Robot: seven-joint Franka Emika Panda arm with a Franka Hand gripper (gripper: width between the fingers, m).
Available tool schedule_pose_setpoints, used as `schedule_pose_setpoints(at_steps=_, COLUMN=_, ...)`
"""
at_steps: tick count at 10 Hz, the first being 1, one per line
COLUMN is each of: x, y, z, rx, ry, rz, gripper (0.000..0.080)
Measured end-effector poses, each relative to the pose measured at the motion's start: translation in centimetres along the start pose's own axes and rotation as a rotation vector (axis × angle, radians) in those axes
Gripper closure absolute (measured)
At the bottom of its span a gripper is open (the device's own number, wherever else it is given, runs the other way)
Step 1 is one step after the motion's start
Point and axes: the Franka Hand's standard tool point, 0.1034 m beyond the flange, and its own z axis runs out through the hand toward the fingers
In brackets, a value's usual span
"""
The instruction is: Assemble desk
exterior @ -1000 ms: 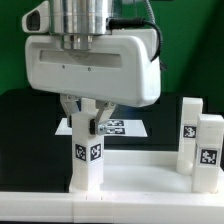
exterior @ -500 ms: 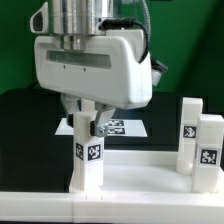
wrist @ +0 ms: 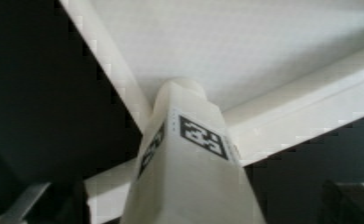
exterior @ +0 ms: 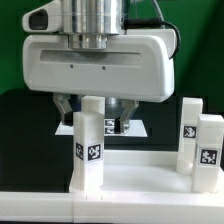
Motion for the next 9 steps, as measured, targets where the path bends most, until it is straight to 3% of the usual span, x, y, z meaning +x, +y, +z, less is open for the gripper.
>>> schedule_pose_setpoints(at_steps=3, x=0.10, y=0.81, z=0.52, rx=-0.006, ry=0.001, rz=-0.298, gripper=0.0151)
schedule_pose_setpoints(at_steps=9, x=0.36, y=0.10, z=-0.20, rx=-0.027, ry=0.019, rz=-0.787, gripper=0.0160)
